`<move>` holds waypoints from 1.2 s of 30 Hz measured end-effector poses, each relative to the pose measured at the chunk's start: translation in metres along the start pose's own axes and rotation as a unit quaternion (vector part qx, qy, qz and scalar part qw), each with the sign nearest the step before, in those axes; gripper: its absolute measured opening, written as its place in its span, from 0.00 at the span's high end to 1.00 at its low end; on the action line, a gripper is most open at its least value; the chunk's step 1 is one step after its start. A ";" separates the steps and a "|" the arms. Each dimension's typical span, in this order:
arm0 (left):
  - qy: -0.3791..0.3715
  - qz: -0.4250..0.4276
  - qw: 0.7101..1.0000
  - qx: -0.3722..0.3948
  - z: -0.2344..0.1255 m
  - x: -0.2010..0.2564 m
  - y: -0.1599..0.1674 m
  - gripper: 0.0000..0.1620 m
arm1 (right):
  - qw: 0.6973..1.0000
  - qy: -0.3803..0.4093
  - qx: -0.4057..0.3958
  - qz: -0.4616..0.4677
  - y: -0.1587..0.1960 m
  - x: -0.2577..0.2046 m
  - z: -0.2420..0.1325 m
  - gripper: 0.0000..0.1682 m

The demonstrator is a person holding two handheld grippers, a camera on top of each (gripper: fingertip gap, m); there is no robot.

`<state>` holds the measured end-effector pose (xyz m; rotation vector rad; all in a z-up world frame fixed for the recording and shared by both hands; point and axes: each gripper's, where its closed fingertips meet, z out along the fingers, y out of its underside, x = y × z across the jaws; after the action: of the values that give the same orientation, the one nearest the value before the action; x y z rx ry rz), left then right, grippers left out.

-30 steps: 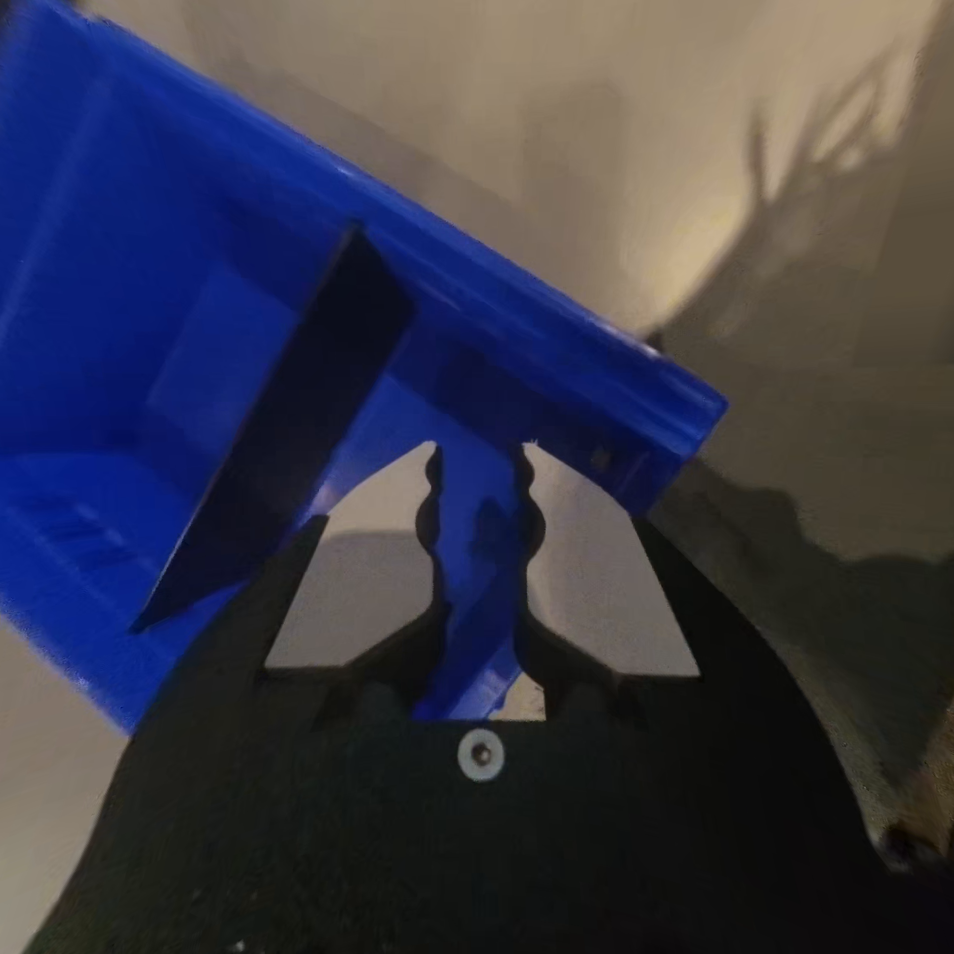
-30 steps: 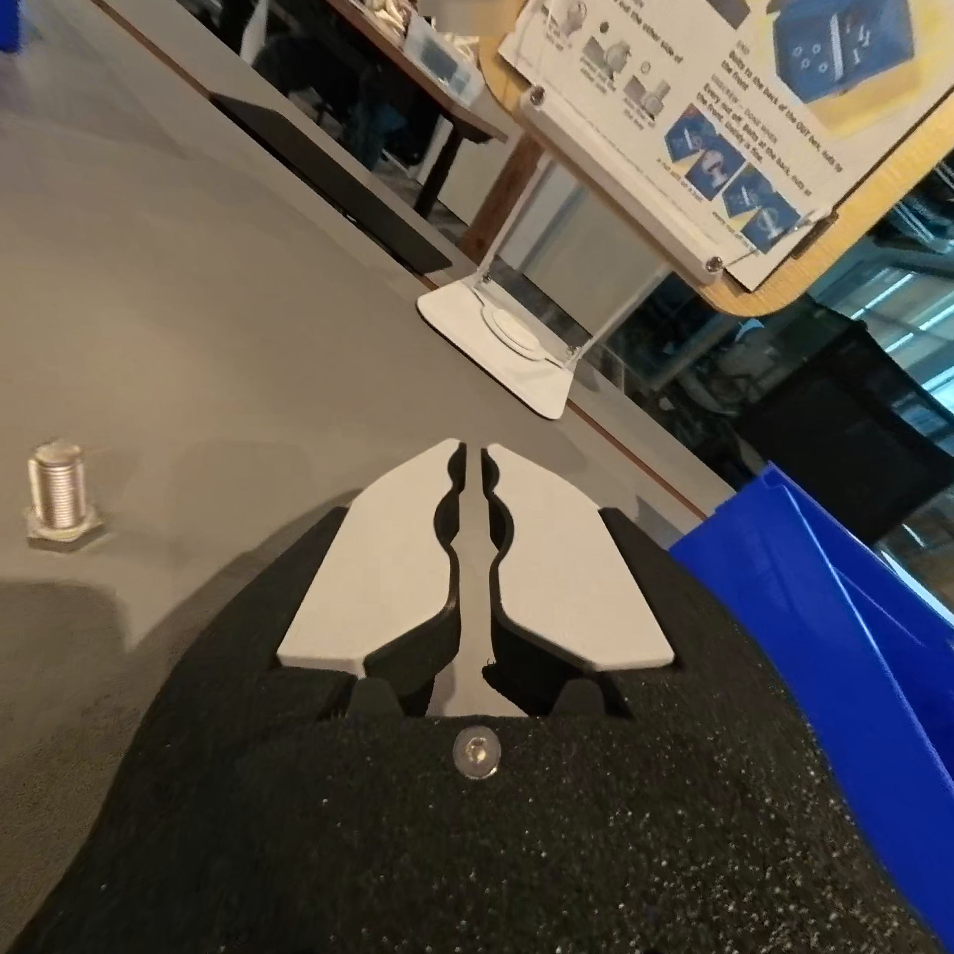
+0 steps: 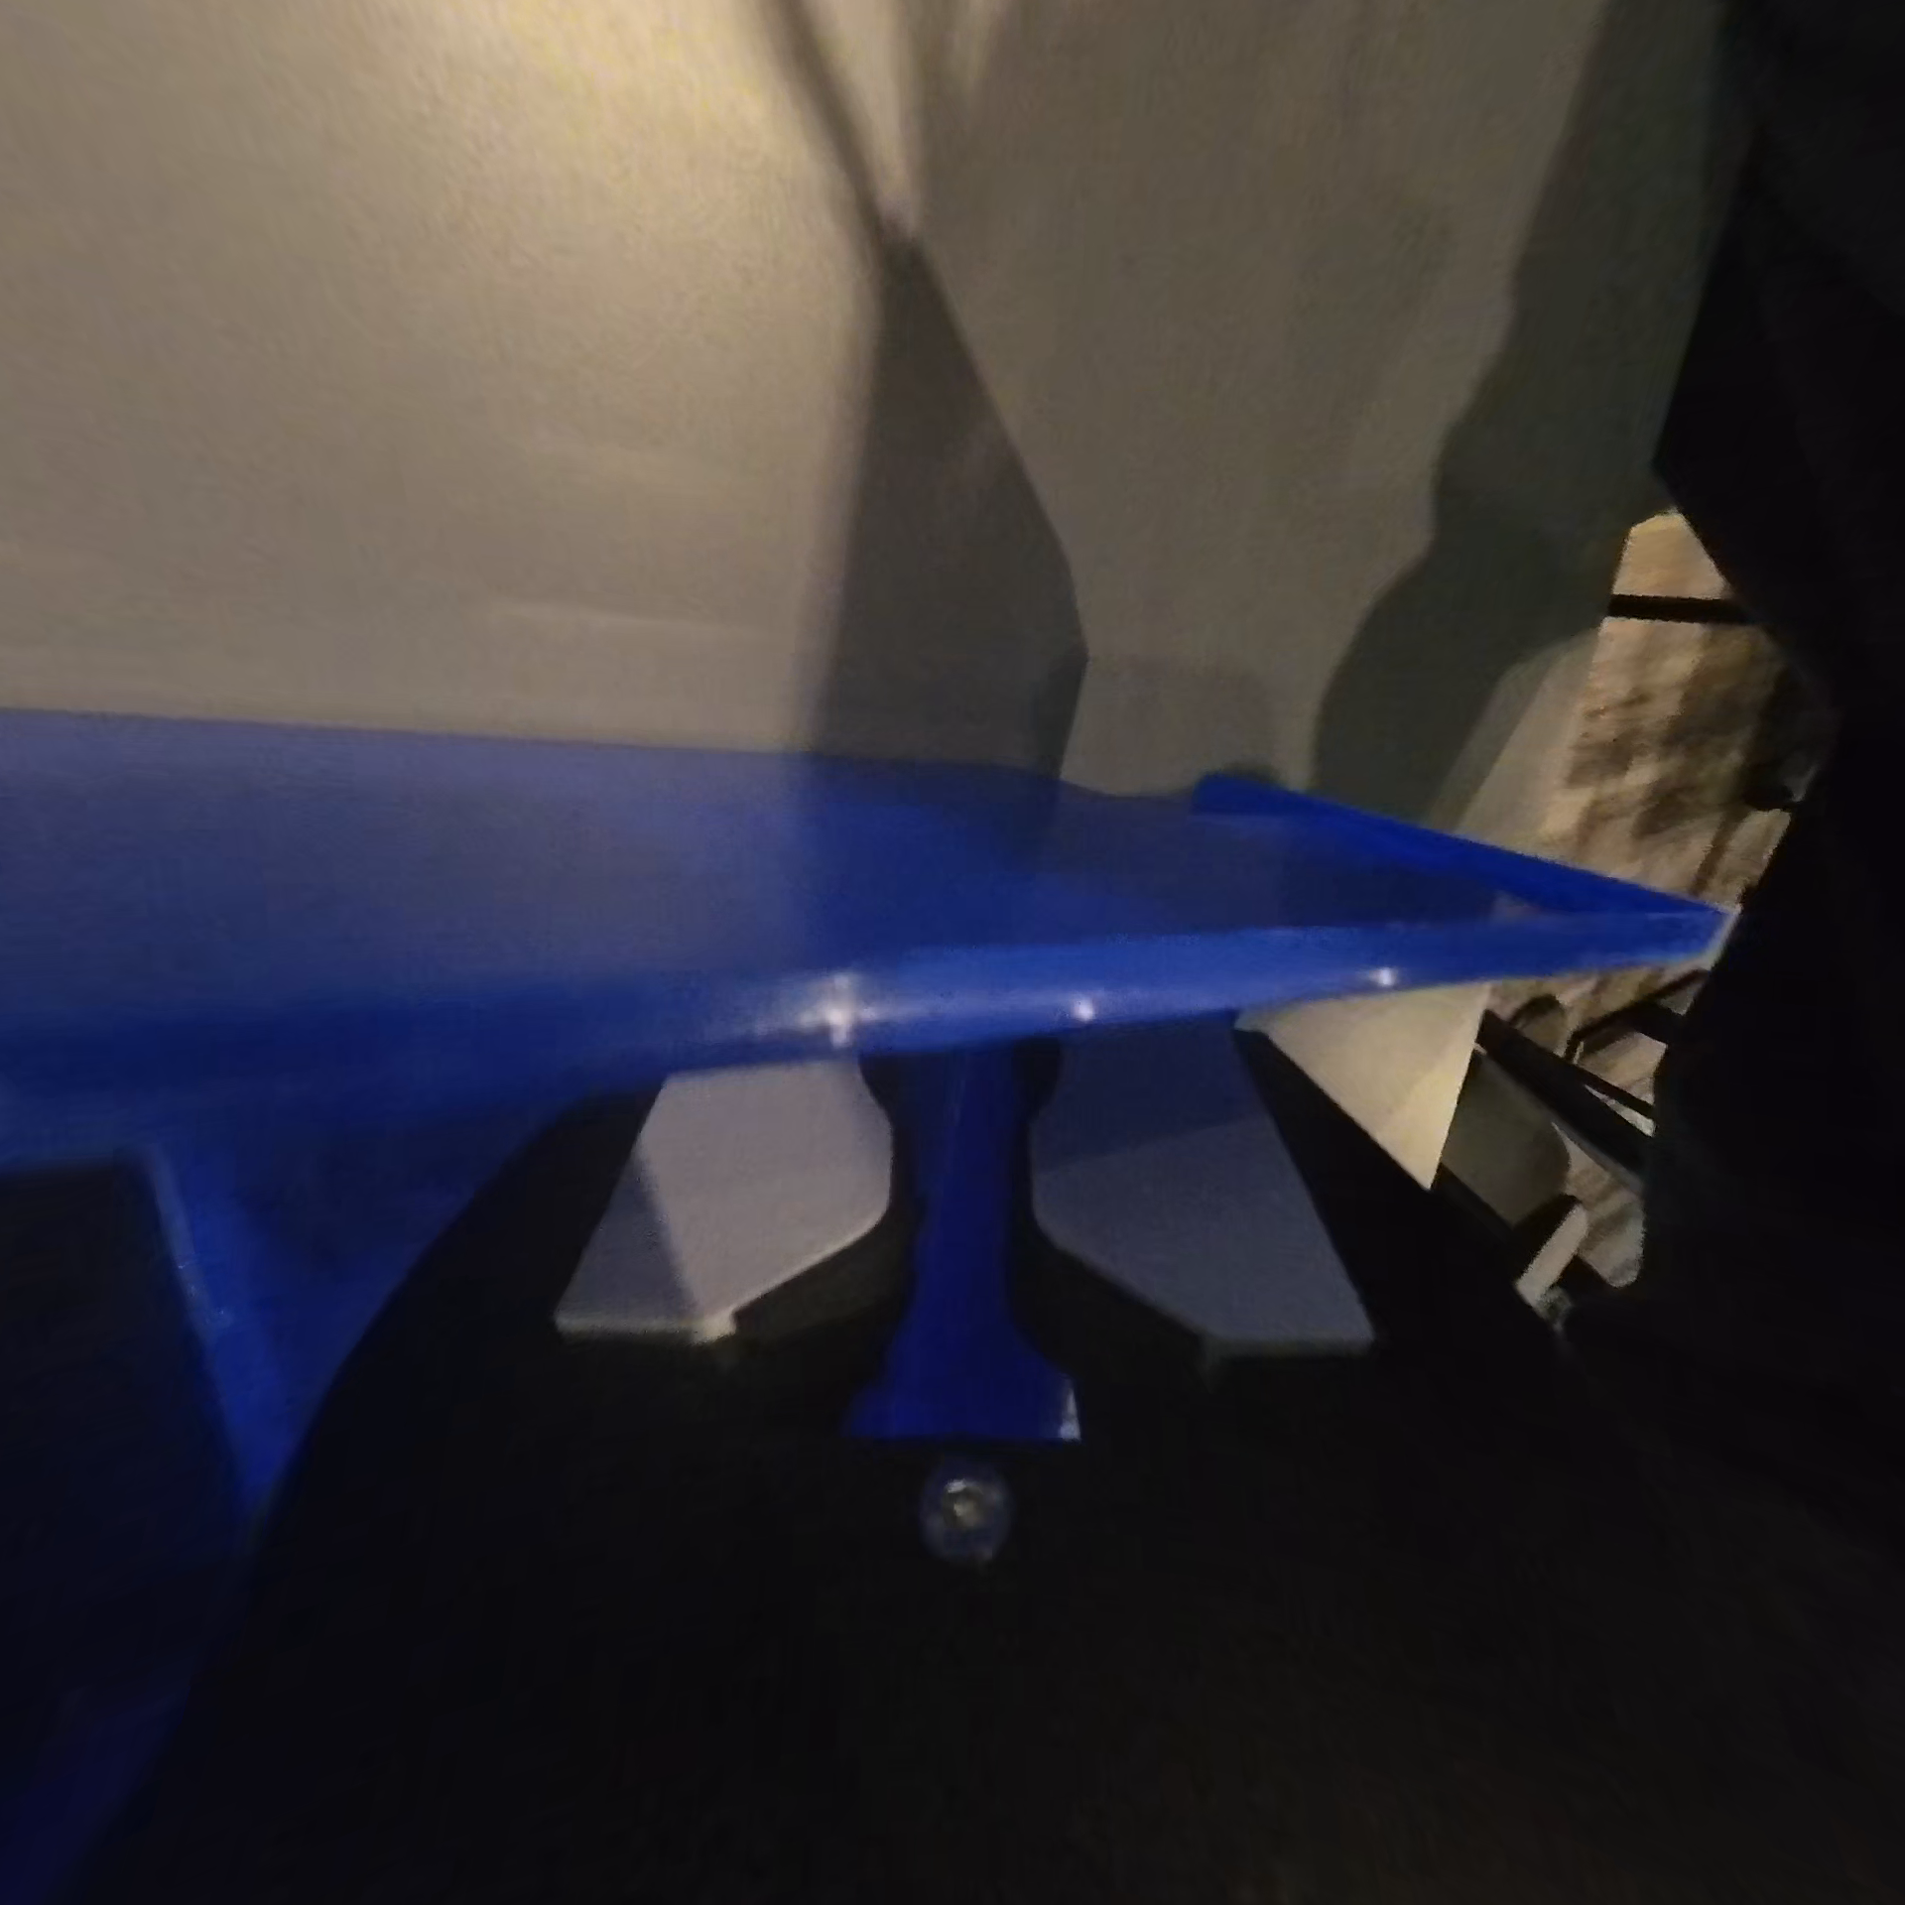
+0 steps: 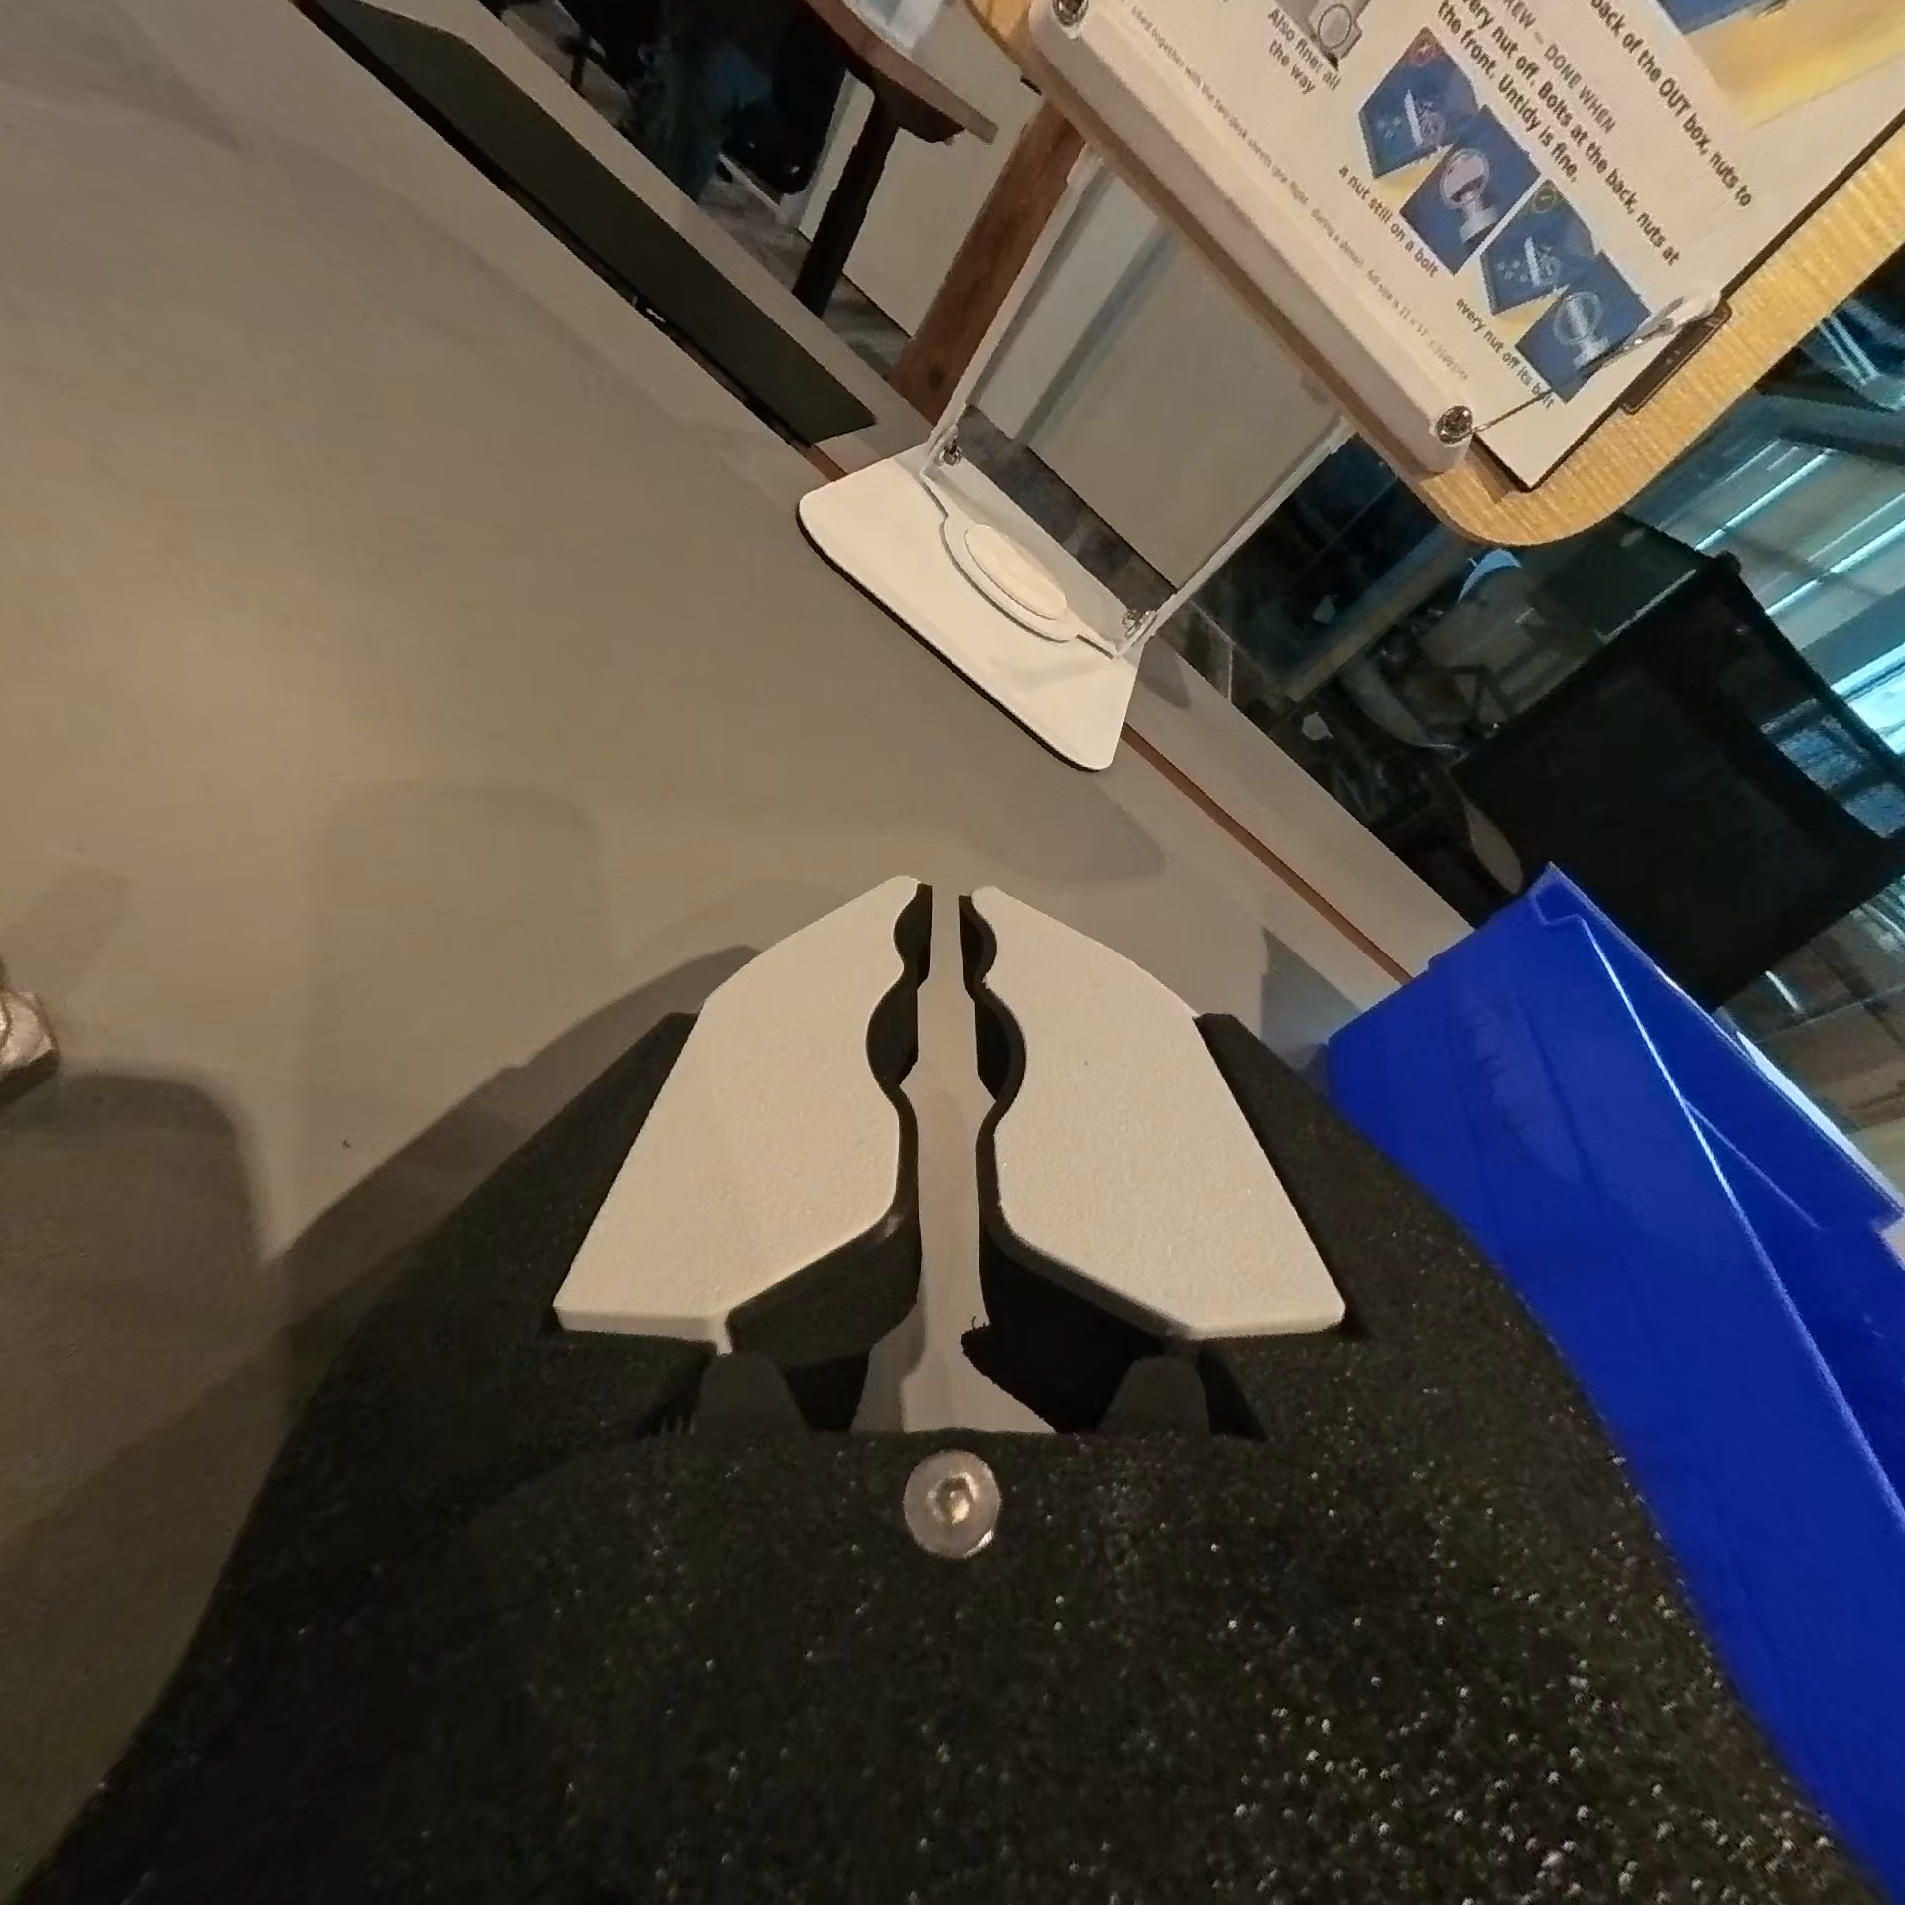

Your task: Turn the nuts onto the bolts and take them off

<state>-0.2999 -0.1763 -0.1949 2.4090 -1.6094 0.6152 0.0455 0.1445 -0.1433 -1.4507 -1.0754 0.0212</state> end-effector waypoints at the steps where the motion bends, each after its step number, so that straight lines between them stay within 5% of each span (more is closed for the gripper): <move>1: -0.010 -0.001 1.000 0.005 -0.001 -0.002 -0.001 0.91 | 1.000 -0.001 0.000 0.000 0.000 0.000 0.000 0.97; 7: -0.087 -0.016 0.996 0.024 -0.012 -0.020 0.004 0.84 | 1.000 -0.003 0.001 0.001 0.000 -0.001 0.000 0.97; 14: -0.045 -0.006 0.996 0.079 -0.016 -0.004 -0.004 0.78 | 1.000 -0.006 0.001 0.002 0.000 -0.002 0.000 0.97; 23: -0.022 0.015 0.998 0.058 -0.010 -0.007 -0.016 0.73 | 1.000 -0.008 0.001 0.006 0.000 -0.002 0.000 0.97; 32: -0.149 0.018 0.989 -0.008 -0.023 -0.040 0.002 0.65 | 1.000 -0.011 0.000 0.005 0.001 -0.002 0.001 0.97; 36: -0.095 0.011 0.994 0.051 -0.028 -0.022 -0.006 0.64 | 1.000 -0.011 0.000 0.006 0.000 -0.002 0.001 0.98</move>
<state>-0.3082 -0.1452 -0.1788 2.5955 -1.7192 0.4966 0.0440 0.1438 -0.1451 -1.4587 -1.0856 0.0464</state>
